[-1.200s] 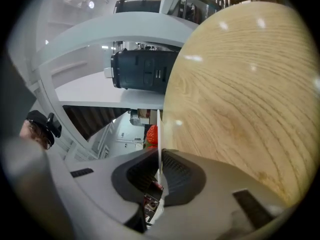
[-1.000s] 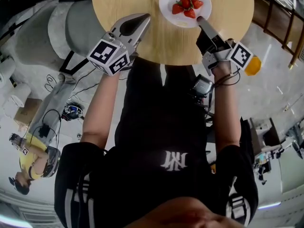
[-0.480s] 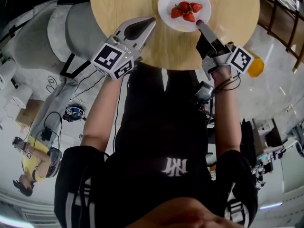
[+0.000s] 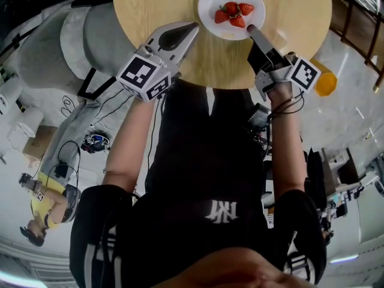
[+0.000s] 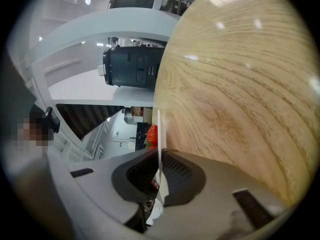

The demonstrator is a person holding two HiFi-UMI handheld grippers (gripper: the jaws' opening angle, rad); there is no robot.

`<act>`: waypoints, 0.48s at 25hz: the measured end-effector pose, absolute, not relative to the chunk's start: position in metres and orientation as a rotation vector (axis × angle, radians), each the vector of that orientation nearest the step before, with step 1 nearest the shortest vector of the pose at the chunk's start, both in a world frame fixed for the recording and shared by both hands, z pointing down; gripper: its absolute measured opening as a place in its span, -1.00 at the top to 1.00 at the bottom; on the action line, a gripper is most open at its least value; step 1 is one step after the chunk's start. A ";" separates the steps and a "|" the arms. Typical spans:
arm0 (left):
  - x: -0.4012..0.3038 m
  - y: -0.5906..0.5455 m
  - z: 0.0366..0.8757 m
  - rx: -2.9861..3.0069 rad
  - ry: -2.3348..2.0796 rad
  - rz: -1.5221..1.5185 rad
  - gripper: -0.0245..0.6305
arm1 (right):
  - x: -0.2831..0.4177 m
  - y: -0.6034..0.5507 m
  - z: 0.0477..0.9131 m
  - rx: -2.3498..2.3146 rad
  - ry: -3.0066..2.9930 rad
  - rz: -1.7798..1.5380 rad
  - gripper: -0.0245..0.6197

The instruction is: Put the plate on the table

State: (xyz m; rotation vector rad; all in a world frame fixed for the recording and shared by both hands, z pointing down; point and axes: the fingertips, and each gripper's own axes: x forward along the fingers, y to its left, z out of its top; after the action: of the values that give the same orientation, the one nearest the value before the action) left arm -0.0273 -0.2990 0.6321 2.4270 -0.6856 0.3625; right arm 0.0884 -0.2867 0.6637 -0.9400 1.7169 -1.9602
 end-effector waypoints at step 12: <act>-0.025 -0.295 0.634 2.441 -0.671 0.378 0.89 | 0.089 -0.287 0.672 -0.987 1.716 -1.976 0.84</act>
State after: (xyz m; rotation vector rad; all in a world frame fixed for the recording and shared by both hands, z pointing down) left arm -0.0246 -0.2946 0.6340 2.4409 -0.6711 0.3783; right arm 0.0891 -0.2868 0.6717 -0.9874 1.7159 -1.9764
